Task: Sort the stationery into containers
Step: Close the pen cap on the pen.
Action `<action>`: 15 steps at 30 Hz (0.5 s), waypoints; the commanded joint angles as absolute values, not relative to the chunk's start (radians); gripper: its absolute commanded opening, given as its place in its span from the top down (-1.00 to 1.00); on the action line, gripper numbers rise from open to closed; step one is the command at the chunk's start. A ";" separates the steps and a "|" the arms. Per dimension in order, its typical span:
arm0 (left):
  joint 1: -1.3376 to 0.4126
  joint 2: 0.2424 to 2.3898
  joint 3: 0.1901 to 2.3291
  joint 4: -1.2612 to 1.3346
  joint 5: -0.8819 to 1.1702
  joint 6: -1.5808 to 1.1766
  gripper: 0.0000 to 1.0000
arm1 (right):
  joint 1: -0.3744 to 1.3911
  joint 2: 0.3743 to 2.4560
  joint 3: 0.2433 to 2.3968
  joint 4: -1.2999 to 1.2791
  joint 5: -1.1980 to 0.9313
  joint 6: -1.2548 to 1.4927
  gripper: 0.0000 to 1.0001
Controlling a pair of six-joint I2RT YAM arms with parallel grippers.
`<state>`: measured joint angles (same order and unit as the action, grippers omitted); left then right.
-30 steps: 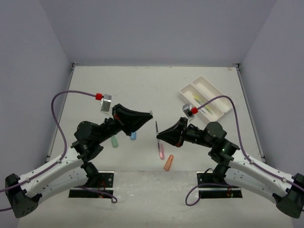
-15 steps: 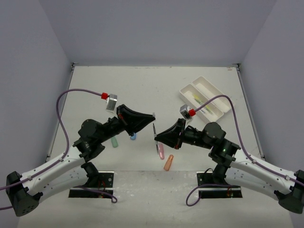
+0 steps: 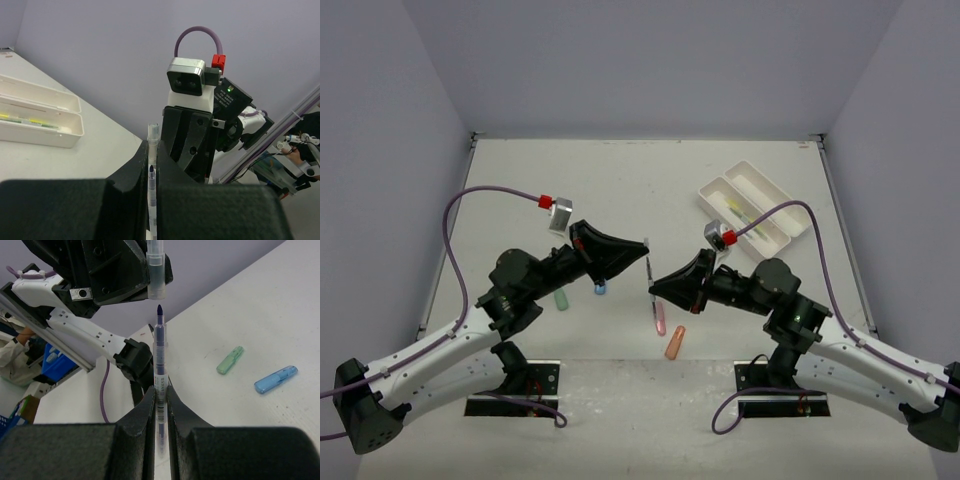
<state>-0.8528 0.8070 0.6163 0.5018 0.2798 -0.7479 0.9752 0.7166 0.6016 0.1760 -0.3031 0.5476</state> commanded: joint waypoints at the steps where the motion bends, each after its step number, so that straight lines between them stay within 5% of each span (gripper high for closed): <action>1: -0.850 0.810 0.617 0.513 0.275 -0.743 1.00 | 0.982 0.703 0.650 0.179 -0.279 0.529 1.00; 15: -0.850 0.823 0.597 0.554 0.312 -0.765 1.00 | 0.982 0.724 0.705 0.156 -0.234 0.522 1.00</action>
